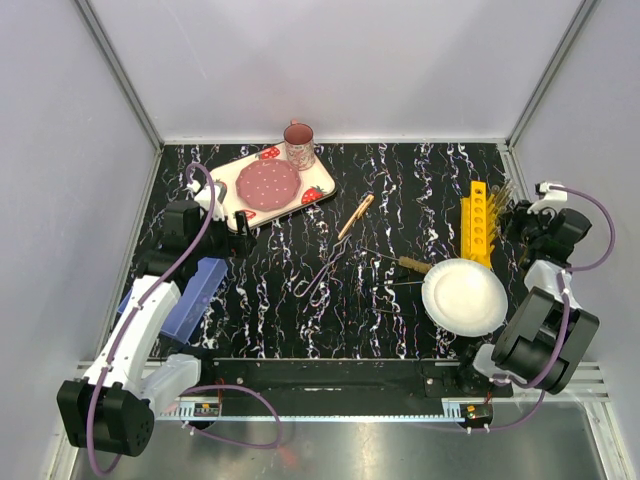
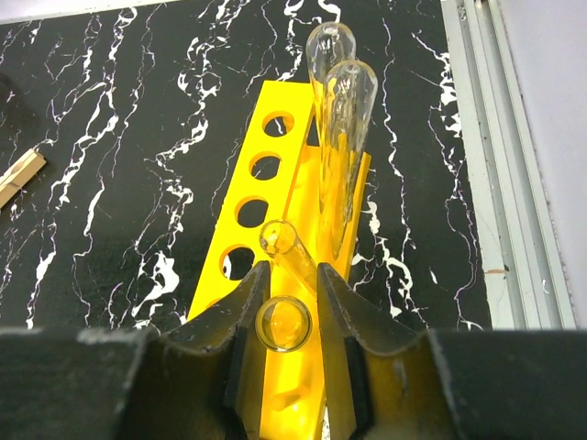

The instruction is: Organize the chemistry lab equipment

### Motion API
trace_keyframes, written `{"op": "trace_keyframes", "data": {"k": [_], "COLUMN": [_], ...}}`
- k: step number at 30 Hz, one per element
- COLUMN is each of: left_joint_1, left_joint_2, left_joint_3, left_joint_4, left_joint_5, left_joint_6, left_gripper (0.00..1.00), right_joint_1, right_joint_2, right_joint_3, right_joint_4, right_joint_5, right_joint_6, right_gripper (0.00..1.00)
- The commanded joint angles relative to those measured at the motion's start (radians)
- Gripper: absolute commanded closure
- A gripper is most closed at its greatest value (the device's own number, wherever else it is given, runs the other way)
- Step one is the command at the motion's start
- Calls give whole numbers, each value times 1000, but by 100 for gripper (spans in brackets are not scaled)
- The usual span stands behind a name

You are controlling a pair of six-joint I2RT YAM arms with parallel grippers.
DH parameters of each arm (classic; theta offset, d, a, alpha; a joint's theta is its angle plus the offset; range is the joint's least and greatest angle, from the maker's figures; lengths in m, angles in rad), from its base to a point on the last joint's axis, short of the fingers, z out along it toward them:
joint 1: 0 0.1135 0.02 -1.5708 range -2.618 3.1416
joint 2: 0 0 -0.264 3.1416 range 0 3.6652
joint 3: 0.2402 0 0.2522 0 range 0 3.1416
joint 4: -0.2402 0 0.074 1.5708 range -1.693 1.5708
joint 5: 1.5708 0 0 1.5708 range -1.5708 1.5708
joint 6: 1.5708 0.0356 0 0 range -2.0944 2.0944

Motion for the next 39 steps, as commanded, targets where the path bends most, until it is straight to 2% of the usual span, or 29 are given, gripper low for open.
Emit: {"op": "trace_keyframes", "data": {"k": [1,7,10,14,15,17,18,19,21,22,27,33,36,39], "left_joint_1": [2,1,1,1,1,2,1,1,1,2,1,2,1,-21], "left_joint_2": [-18,-18,-18,-20,-25,-28,-29,-29,-31,-32,-14,78,115,146], "left_joint_3": [0,-2,0,0,0,0,3,5,8,11,20,57,55,41], "left_joint_4": [52,52,54,52,52,52,50,46,44,43,37,-15,-32,-32], "left_joint_5": [17,16,16,14,13,7,5,-2,-10,-21,-27,68,158,222], "left_joint_6": [15,15,15,15,15,13,13,12,10,10,-7,-45,-83,-125], "left_gripper": [1,1,1,1,1,1,1,1,1,1,1,1,1,1], "right_joint_1": [-2,-2,-2,-2,-2,-2,-4,-2,-2,-2,-2,-2,7,67], "right_joint_2": [-40,-64,-89,-143,-173,-202,-236,-253,-288,-295,-307,-289,-259,-224], "right_joint_3": [-10,-27,-33,-35,-33,-30,-18,-10,40,62,186,272,304,327], "right_joint_4": [16,-2,-36,-102,-113,-154,-174,-220,-287,-380,-587,-726,-775,-858], "right_joint_5": [-12,-24,-38,-68,-68,-68,-70,-68,-77,-88,-244,-447,-538,-585], "right_joint_6": [-15,-30,-48,-91,-99,-105,-117,-122,-139,-147,-180,-168,-171,-200], "right_gripper": [67,67,60,34,24,15,6,2,0,0,0,0,0,0]}}
